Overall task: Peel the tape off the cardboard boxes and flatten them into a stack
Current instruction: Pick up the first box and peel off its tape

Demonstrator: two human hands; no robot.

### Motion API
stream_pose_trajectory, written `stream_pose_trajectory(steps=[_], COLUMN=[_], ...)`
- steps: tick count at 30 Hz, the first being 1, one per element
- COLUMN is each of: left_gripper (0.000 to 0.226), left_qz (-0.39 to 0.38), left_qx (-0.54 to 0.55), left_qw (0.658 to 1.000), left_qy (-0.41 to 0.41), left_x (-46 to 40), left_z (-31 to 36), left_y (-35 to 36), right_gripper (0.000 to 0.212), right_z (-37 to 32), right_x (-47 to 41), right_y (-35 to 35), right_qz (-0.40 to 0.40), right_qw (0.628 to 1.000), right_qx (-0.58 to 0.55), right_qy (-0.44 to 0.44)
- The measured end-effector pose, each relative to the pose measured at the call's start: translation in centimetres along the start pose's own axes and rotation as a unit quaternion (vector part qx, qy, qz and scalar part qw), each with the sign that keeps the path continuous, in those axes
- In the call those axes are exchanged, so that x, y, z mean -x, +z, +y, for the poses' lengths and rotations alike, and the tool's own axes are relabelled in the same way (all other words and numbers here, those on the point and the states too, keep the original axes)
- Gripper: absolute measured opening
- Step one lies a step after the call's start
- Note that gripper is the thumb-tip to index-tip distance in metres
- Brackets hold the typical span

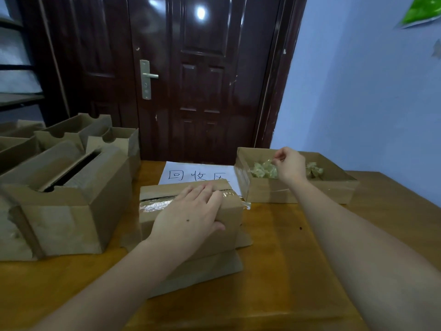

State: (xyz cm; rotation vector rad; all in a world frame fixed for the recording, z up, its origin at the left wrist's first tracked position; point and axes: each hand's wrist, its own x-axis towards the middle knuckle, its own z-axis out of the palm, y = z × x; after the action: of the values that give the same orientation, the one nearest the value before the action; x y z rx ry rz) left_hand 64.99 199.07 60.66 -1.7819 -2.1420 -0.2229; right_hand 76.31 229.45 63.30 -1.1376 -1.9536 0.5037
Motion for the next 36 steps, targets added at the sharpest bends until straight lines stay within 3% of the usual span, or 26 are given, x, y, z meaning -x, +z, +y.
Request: stream_pose_trajectory(steps=[3,8,13,15,19,22,26,30,36], left_gripper=[0.057,0.059,0.059,0.062,0.093,0.106,0.125,0.117,0.098], left_qz=[-0.007,-0.011,0.012,0.018,-0.015,-0.018,-0.056,-0.069,-0.045], left_qx=[-0.003,-0.007,0.017,0.038,0.055,0.067,0.089,0.144,0.148], left_qw=[1.000,1.000,1.000,0.999,0.997,0.992,0.981,0.970,0.973], left_qy=[-0.001,-0.001,-0.011,-0.024,-0.052,-0.101,-0.165,-0.185,-0.173], left_x=[0.0,-0.2,-0.3,-0.6,-0.5,1.1,3.5,4.6,4.9], left_z=[-0.1,-0.2,-0.1,0.0,-0.9,-3.6,-6.7,-7.0,-6.9], left_y=[0.3,0.5,0.1,-0.7,-3.0,-4.1,-4.1,-2.6,-1.7], right_gripper=[0.027,0.018,0.024,0.028,0.037,0.040,0.070,0.096,0.106], right_z=[0.3,0.7,-1.2,-2.2,-4.6,-6.5,-7.9,-8.2,-8.0], right_x=[-0.6,-0.4,-0.5,-0.1,2.1,5.0,9.6,13.2,14.8], right_y=[1.7,3.6,1.7,0.7,-0.5,-1.3,-1.7,-0.6,0.1], right_qz=[-0.026,-0.094,-0.085,-0.077,-0.103,-0.199,-0.341,-0.386,-0.365], right_qw=[0.995,0.972,0.946,0.951,0.972,0.960,0.925,0.906,0.909], right_qx=[0.094,0.213,0.306,0.291,0.157,0.073,-0.008,0.014,0.093], right_qy=[-0.013,-0.017,-0.064,-0.073,-0.141,-0.186,-0.167,-0.175,-0.178])
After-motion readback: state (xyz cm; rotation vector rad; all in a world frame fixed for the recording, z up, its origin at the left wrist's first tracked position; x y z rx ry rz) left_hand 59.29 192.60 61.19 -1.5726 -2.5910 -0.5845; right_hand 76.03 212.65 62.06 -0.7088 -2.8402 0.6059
